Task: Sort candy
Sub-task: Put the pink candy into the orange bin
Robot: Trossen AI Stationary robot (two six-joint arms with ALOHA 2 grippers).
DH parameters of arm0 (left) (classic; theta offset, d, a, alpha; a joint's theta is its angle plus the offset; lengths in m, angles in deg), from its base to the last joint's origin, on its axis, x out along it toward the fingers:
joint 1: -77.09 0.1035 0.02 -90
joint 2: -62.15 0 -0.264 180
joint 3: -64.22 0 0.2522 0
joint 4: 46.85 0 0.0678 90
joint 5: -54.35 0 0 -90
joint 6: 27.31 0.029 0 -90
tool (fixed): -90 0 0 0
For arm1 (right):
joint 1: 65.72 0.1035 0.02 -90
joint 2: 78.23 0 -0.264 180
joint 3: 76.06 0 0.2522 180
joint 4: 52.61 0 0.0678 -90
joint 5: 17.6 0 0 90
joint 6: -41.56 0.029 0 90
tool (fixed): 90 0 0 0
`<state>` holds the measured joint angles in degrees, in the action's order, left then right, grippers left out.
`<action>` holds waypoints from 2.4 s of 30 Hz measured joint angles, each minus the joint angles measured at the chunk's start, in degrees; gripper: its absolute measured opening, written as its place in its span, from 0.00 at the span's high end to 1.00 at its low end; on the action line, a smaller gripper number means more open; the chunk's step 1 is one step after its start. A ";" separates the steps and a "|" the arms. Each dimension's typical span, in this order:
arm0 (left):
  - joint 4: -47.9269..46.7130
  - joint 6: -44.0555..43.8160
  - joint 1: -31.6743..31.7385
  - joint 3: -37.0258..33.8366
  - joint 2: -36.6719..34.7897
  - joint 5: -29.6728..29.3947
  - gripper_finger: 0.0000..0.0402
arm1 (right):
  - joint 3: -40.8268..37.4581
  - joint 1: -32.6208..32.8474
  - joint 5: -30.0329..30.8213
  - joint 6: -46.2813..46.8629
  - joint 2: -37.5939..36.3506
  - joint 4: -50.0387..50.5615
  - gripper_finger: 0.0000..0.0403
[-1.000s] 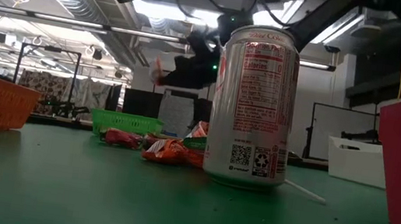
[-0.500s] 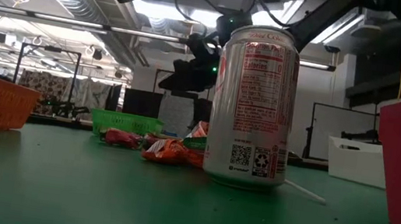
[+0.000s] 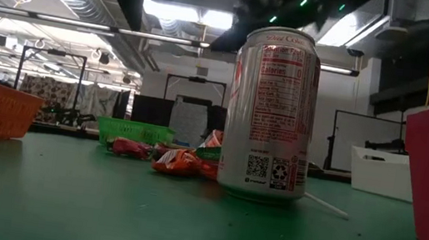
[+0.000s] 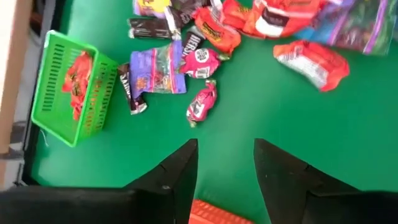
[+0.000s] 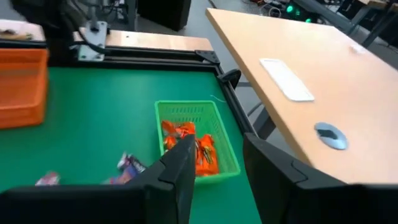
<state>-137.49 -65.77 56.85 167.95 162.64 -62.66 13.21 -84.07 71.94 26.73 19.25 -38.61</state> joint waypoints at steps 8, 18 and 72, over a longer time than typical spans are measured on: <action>8.24 13.82 6.63 -8.85 0.02 7.96 0.76 | 0.00 -0.07 -0.09 -2.16 -13.54 17.17 0.67; 23.42 26.86 16.01 -20.43 0.04 15.24 0.83 | -0.02 -0.04 1.50 -2.05 -23.81 34.03 0.67; 10.16 31.15 21.89 -10.01 7.34 25.02 0.94 | -34.86 0.00 -8.78 13.01 -46.29 29.09 0.67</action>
<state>-127.33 -34.62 78.73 157.94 169.98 -37.64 -21.65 -84.07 63.16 39.74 -27.04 -9.52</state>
